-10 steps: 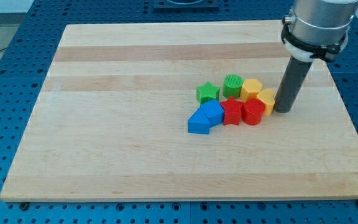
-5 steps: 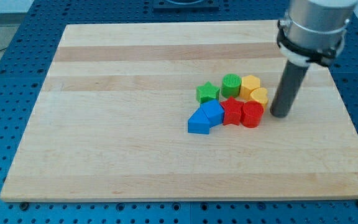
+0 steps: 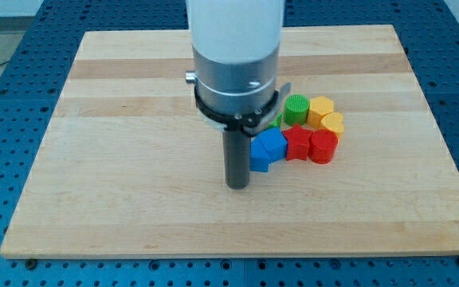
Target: Push the blue triangle to the left of the blue cube
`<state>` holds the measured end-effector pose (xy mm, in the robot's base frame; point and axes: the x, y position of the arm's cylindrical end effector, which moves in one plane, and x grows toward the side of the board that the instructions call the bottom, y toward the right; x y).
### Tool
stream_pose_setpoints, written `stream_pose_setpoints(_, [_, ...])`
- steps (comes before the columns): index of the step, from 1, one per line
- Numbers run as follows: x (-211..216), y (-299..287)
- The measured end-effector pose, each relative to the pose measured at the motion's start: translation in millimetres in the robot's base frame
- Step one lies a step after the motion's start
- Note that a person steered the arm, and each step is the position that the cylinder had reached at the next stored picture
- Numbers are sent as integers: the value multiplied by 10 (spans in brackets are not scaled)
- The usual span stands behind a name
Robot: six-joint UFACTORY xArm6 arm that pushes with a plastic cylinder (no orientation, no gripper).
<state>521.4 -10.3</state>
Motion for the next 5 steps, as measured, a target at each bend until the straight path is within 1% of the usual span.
stream_pose_setpoints(2, [-252, -37])
stream_pose_setpoints(5, [-301, -16])
